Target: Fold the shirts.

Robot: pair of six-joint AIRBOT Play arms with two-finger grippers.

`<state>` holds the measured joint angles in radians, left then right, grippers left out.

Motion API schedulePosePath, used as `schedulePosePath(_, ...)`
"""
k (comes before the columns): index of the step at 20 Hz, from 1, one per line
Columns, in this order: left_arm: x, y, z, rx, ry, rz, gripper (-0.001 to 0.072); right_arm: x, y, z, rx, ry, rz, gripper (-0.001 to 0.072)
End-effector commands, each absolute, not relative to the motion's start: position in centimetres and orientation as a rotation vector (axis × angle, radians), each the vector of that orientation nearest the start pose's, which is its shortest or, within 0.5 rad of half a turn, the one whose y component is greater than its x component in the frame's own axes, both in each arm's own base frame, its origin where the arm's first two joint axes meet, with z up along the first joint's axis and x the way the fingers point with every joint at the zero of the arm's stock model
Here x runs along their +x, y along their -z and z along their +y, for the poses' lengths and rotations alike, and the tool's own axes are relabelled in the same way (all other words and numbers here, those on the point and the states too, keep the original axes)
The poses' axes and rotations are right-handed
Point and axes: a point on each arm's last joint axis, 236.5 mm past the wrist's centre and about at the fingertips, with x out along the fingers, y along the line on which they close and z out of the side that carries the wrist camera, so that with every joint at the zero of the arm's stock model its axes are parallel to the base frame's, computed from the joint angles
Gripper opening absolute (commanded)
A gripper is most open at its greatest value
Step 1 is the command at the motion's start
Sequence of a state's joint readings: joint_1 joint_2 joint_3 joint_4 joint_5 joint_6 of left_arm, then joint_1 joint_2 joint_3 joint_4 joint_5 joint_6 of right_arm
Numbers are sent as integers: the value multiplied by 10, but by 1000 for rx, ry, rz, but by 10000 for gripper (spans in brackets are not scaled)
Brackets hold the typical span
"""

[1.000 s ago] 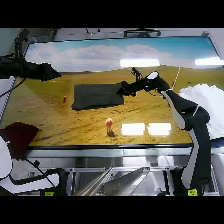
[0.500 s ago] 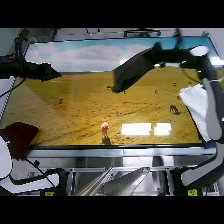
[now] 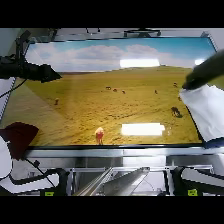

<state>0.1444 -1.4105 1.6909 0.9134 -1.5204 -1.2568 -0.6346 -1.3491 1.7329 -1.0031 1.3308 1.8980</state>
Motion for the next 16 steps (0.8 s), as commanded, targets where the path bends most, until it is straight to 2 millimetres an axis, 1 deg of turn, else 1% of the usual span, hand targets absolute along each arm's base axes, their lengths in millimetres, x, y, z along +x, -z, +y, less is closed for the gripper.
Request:
schedulePosePath(1, 417, -167, -85, -242, 596, 1068, 28, 301, -171, -221, 916, 687, 906, 13)
schedulePosePath(2, 417, -167, -85, -242, 597, 1068, 29, 276, -151, -225, 927, 752, 946, 14)
schedulePosePath(4, 415, -166, -88, -238, 606, 1074, 28, 238, -105, -218, 989, 828, 1018, 14)
schedulePosePath(5, 413, -166, -92, -233, 616, 1081, 28, 224, -81, -213, 1024, 853, 1035, 15)
schedulePosePath(7, 410, -165, -104, -217, 641, 1088, 28, 206, -44, -211, 1066, 898, 1029, 15)
schedulePosePath(9, 407, -165, -115, -202, 666, 1092, 28, 192, -17, -205, 1068, 899, 1076, 20)
schedulePosePath(10, 406, -165, -120, -195, 676, 1094, 29, 185, -8, -200, 1054, 891, 1120, 23)
schedulePosePath(12, 403, -165, -130, -181, 699, 1098, 28, 171, -1, -197, 1018, 897, 1194, 24)
schedulePosePath(13, 401, -165, -134, -175, 707, 1100, 29, 165, -1, -198, 1001, 911, 1213, 65)
schedulePosePath(14, 400, -165, -138, -170, 716, 1101, 28, 159, -1, -200, 982, 929, 1232, 365)
schedulePosePath(15, 399, -165, -142, -165, 724, 1103, 28, 153, -1, -199, 944, 915, 1270, 703)
schedulePosePath(16, 398, -165, -144, -162, 730, 1104, 29, 151, -4, -197, 919, 887, 1298, 700)
